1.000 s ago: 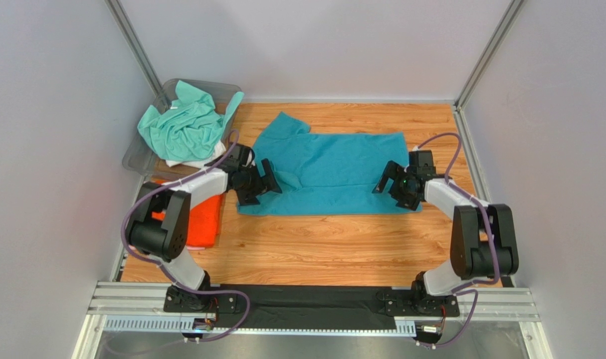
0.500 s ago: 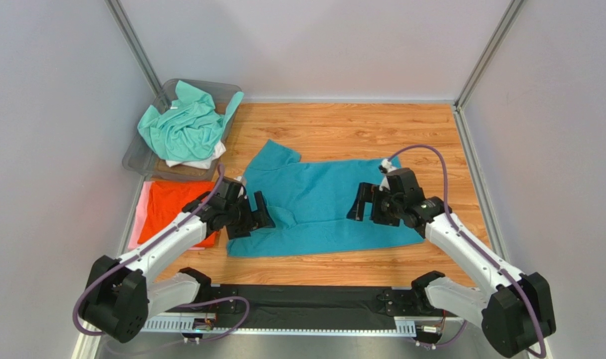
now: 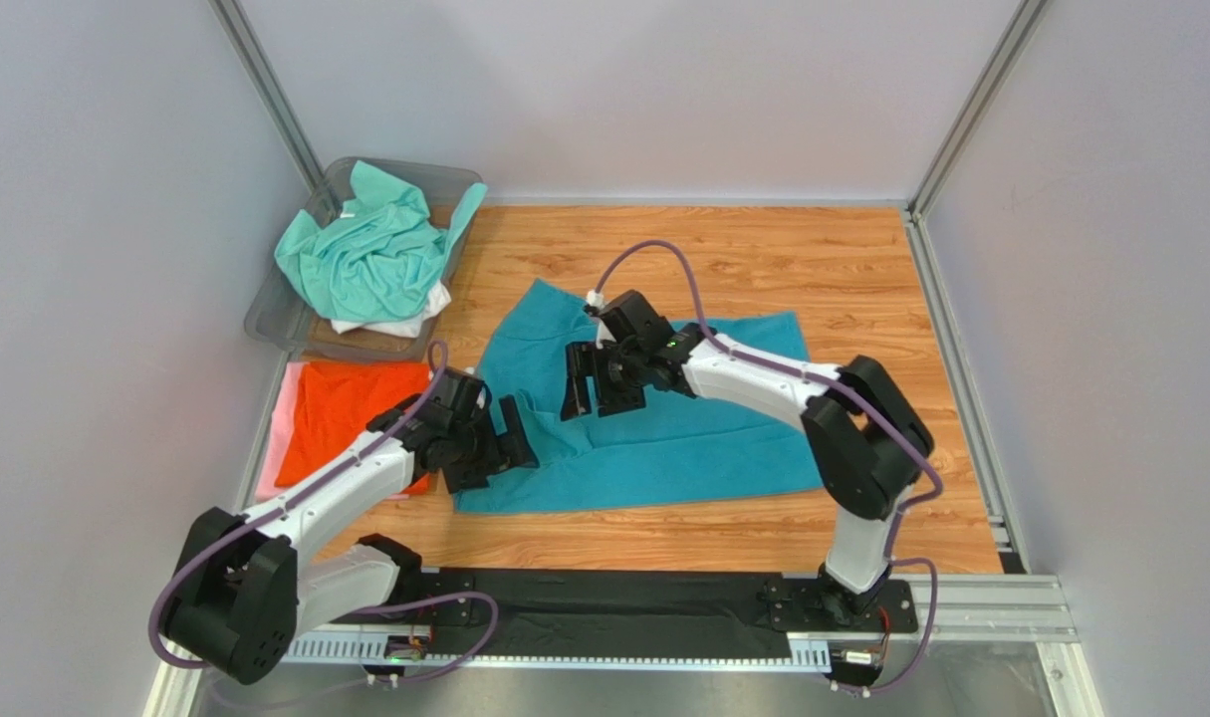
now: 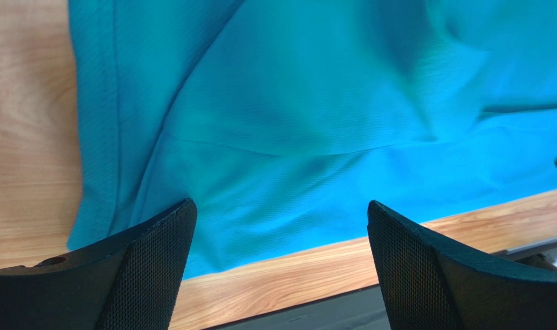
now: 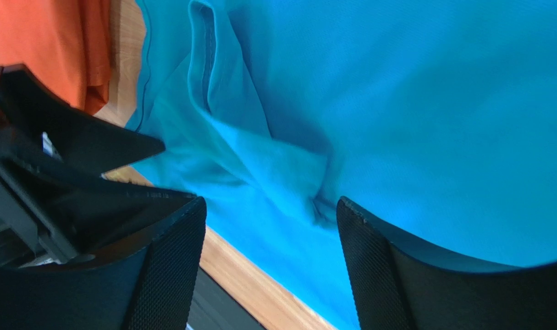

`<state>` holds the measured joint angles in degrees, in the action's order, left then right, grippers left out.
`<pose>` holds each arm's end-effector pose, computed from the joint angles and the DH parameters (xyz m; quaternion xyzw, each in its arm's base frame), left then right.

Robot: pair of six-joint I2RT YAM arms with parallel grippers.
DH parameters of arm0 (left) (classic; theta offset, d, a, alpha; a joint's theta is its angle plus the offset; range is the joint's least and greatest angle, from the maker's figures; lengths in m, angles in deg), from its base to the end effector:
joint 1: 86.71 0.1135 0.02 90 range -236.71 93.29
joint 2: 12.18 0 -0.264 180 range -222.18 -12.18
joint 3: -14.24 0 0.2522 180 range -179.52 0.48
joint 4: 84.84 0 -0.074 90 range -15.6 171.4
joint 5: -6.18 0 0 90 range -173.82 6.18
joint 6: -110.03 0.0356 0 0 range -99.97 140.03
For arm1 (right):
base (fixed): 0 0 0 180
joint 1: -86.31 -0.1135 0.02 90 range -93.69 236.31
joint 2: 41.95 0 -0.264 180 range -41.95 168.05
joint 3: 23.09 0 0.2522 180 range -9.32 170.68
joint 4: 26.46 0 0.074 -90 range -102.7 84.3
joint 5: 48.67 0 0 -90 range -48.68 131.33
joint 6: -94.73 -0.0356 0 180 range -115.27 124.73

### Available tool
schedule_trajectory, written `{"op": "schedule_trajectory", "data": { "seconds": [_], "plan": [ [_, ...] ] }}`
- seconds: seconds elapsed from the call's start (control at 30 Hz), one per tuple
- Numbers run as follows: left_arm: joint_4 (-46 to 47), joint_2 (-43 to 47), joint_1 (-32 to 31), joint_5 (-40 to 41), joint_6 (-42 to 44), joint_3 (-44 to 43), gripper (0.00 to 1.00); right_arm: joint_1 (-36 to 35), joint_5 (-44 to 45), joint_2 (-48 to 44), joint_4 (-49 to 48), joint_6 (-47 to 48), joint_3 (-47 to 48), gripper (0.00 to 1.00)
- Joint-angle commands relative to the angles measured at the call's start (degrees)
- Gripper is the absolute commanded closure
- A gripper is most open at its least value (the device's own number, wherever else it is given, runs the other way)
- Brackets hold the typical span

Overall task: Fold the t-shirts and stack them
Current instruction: Fold the tshirt

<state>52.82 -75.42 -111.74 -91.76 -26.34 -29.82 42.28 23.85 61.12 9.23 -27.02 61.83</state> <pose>0.1714 -0.0855 0.1703 -0.1623 0.9534 -0.1977 0.1601 0.2680 0.2739 0.2049 -0.1474 0.9292 0.3024 0.1534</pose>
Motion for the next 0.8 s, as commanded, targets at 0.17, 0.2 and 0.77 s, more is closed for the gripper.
{"op": "schedule_trajectory", "data": {
  "seconds": [0.17,0.2,0.77],
  "plan": [
    [0.5,0.1,0.1,1.0,-1.3,3.0,0.00,-1.9,-2.3,10.6,-1.2,-2.9,6.9,0.41],
    [0.5,0.1,0.1,1.2,-1.3,3.2,0.00,-2.1,-2.2,10.9,-1.3,-2.8,7.2,0.46],
    [-0.9,0.6,0.1,1.5,-1.7,5.0,0.00,-3.4,7.6,6.3,0.1,-3.2,6.0,0.83]
  ]
}}
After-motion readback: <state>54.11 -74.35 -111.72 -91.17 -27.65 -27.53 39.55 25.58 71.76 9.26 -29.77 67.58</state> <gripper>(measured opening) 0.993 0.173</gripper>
